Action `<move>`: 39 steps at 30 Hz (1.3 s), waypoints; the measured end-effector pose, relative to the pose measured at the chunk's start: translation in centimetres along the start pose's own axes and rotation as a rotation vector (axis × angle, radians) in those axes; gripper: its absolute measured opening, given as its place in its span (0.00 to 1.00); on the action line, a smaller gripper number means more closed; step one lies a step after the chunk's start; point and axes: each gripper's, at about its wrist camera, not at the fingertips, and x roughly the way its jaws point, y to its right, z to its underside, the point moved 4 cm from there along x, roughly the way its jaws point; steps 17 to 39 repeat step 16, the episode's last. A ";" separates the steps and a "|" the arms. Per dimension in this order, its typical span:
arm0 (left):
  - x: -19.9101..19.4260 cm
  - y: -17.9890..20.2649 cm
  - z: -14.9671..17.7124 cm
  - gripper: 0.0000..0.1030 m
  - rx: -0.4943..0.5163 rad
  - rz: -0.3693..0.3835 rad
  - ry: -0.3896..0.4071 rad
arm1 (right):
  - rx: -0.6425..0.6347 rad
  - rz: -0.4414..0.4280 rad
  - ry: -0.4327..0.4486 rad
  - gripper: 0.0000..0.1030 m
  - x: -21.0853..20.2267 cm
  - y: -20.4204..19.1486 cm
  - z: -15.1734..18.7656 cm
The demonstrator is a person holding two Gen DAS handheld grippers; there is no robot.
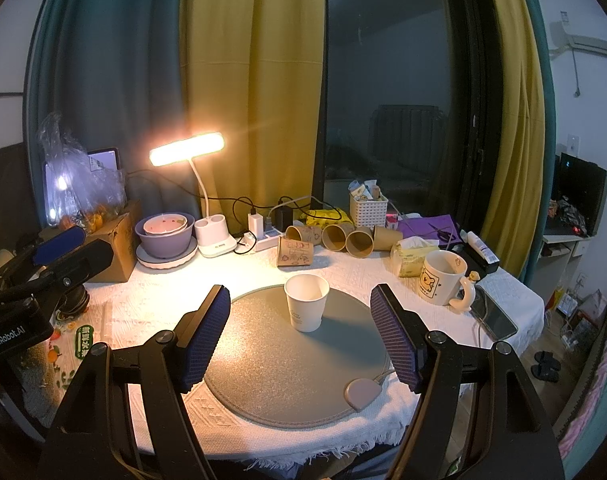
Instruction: Flip cup upright
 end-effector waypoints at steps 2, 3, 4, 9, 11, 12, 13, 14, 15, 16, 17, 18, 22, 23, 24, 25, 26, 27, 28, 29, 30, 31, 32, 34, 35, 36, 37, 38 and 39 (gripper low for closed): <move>0.0 0.0 0.0 0.83 0.001 0.000 -0.001 | -0.001 0.000 0.000 0.73 0.0 0.0 0.0; 0.0 0.0 0.0 0.83 0.000 0.000 -0.001 | 0.000 0.000 0.000 0.73 0.0 0.0 0.0; -0.1 0.0 -0.1 0.83 0.000 -0.001 0.000 | 0.000 0.000 0.000 0.73 0.0 0.0 0.0; 0.0 0.1 0.1 0.83 0.000 0.001 0.002 | -0.001 0.000 0.000 0.73 0.0 0.0 0.0; -0.1 0.1 0.0 0.83 0.000 0.000 0.004 | -0.001 0.000 0.000 0.73 0.0 0.0 -0.1; -0.1 0.1 0.0 0.83 0.000 0.001 0.005 | -0.001 0.000 0.001 0.73 0.0 0.0 -0.1; -0.1 0.1 0.0 0.83 0.000 0.007 0.007 | -0.001 0.000 0.001 0.73 0.0 0.0 -0.1; -0.1 0.3 0.1 0.83 0.002 0.016 0.009 | -0.001 0.000 0.000 0.73 0.0 0.0 -0.1; -0.2 0.4 0.1 0.83 0.008 0.021 0.012 | -0.001 0.000 -0.001 0.73 0.0 -0.1 -0.1; -0.2 0.4 0.1 0.83 0.018 0.024 0.016 | -0.002 0.000 -0.001 0.73 0.1 -0.1 -0.1; -0.2 0.4 0.1 0.83 0.018 0.024 0.016 | -0.002 0.000 -0.001 0.73 0.1 -0.1 -0.1; -0.2 0.4 0.1 0.83 0.018 0.024 0.016 | -0.002 0.000 -0.001 0.73 0.1 -0.1 -0.1; -0.2 0.4 0.1 0.83 0.018 0.024 0.016 | -0.002 0.000 -0.001 0.73 0.1 -0.1 -0.1; -0.2 0.4 0.1 0.83 0.018 0.024 0.016 | -0.002 0.000 -0.001 0.73 0.1 -0.1 -0.1; -0.2 0.4 0.1 0.83 0.018 0.024 0.016 | -0.002 0.000 -0.001 0.73 0.1 -0.1 -0.1; -0.2 0.4 0.1 0.83 0.018 0.024 0.016 | -0.002 0.000 -0.001 0.73 0.1 -0.1 -0.1; -0.2 0.4 0.1 0.83 0.018 0.024 0.016 | -0.002 0.000 -0.001 0.73 0.1 -0.1 -0.1; -0.2 0.4 0.1 0.83 0.018 0.024 0.016 | -0.002 0.000 -0.001 0.73 0.1 -0.1 -0.1; -0.2 0.4 0.1 0.83 0.018 0.024 0.016 | -0.002 0.000 -0.001 0.73 0.1 -0.1 -0.1; -0.2 0.4 0.1 0.83 0.018 0.024 0.016 | -0.002 0.000 -0.001 0.73 0.1 -0.1 -0.1; -0.2 0.4 0.1 0.83 0.018 0.024 0.016 | -0.002 0.000 -0.001 0.73 0.1 -0.1 -0.1; -0.2 0.4 0.1 0.83 0.018 0.024 0.016 | -0.002 0.000 -0.001 0.73 0.1 -0.1 -0.1; -0.2 0.4 0.1 0.83 0.018 0.024 0.016 | -0.002 0.000 -0.001 0.73 0.1 -0.1 -0.1; -0.2 0.4 0.1 0.83 0.018 0.024 0.016 | -0.002 0.000 -0.001 0.73 0.1 -0.1 -0.1; -0.2 0.4 0.1 0.83 0.018 0.024 0.016 | -0.002 0.000 -0.001 0.73 0.1 -0.1 -0.1; -0.2 0.4 0.1 0.83 0.018 0.024 0.016 | -0.002 0.000 -0.001 0.73 0.1 -0.1 -0.1; -0.2 0.4 0.1 0.83 0.018 0.024 0.016 | -0.002 0.000 -0.001 0.73 0.1 -0.1 -0.1; -0.2 0.4 0.1 0.83 0.018 0.024 0.016 | -0.002 0.000 -0.001 0.73 0.1 -0.1 -0.1; -0.2 0.4 0.1 0.83 0.018 0.024 0.016 | -0.002 0.000 -0.001 0.73 0.1 -0.1 -0.1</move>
